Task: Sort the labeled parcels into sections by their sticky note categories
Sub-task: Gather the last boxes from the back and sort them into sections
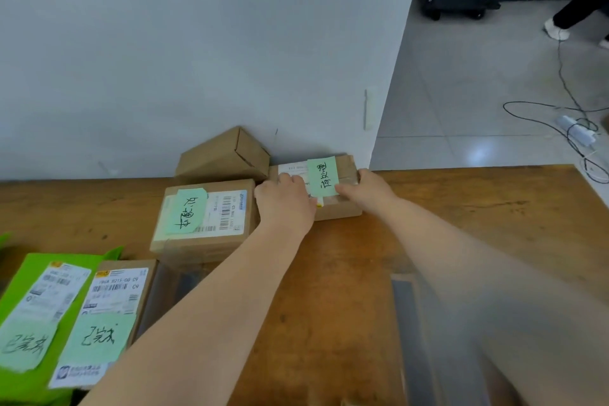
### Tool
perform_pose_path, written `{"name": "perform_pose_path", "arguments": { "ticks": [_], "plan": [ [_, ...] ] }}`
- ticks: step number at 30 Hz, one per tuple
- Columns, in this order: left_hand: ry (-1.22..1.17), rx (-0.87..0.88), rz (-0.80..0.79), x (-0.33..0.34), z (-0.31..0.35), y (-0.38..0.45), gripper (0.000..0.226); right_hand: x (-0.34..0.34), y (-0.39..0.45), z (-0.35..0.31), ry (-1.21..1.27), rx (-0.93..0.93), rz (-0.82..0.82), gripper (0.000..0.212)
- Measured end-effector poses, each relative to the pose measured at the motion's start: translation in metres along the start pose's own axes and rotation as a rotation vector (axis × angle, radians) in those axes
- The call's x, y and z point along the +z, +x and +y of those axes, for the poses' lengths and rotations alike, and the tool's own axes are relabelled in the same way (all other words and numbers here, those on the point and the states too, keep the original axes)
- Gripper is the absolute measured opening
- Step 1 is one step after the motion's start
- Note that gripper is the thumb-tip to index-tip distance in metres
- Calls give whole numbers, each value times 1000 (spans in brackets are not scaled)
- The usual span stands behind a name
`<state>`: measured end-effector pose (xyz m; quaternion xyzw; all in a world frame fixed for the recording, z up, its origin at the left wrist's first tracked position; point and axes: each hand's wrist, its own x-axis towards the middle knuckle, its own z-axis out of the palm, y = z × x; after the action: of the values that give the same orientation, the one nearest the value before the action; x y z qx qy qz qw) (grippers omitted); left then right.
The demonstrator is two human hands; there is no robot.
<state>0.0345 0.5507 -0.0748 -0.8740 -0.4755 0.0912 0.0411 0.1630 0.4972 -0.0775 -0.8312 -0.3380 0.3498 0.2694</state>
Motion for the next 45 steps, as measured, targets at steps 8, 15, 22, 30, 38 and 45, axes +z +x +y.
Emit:
{"name": "perform_pose_path", "arguments": {
  "ticks": [8, 15, 22, 30, 38, 45],
  "plan": [
    [-457, -131, -55, 9, 4, -4, 47, 3, 1, 12, 202, 81, -21, 51],
    [-717, -138, 152, -12, 5, -31, 42, -15, -27, -4, 187, 44, 126, 59],
    [-901, -61, 290, -69, -10, -86, 42, -66, -118, -16, 490, -28, 209, 59],
    [-1303, -59, 356, -128, -10, -191, 49, -96, -246, -2, 919, -104, 236, 71],
    [-1902, -174, 202, -139, 54, -342, 70, -88, -389, 55, 1264, -243, 238, 79],
    [-2071, 54, 174, -133, 127, -447, 87, -87, -493, 125, 1213, -299, 216, 92]
  ]
}}
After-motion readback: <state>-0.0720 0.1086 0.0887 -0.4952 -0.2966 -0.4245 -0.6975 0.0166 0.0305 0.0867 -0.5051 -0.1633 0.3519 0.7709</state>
